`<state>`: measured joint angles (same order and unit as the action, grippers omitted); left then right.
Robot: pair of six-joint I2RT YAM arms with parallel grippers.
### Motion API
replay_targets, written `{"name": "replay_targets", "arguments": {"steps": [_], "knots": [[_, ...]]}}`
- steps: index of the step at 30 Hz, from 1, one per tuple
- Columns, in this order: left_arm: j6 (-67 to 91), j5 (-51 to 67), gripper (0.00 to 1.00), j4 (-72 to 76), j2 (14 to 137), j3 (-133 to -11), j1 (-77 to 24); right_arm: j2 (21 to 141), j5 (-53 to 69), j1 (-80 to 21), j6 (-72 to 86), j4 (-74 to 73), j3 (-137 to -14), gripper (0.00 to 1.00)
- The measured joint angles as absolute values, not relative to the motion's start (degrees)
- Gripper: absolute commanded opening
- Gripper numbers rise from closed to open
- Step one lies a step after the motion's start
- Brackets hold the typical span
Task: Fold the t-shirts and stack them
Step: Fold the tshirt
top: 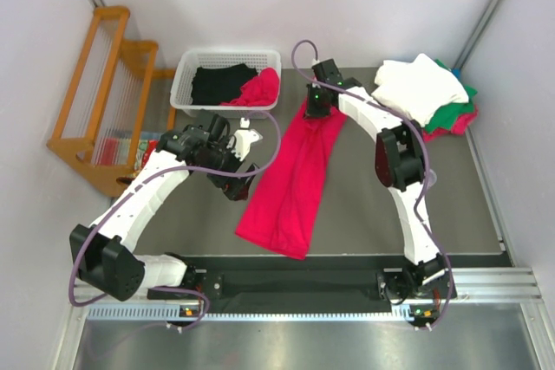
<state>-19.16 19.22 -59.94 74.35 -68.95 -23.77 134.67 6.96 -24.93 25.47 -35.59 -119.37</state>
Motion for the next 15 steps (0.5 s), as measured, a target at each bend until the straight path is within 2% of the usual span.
{"name": "replay_targets", "arguments": {"steps": [5,15], "knots": [[-19.1,19.3,0.99,-59.8,74.4,-68.9,-23.8,135.3,6.3,-25.5,24.6,-37.3,-121.5,0.0],[-18.9,19.4,0.99,-59.7,74.4,-68.7,-23.8,144.3,9.2,-26.4,25.7,-36.8,-136.8,0.01]]}}
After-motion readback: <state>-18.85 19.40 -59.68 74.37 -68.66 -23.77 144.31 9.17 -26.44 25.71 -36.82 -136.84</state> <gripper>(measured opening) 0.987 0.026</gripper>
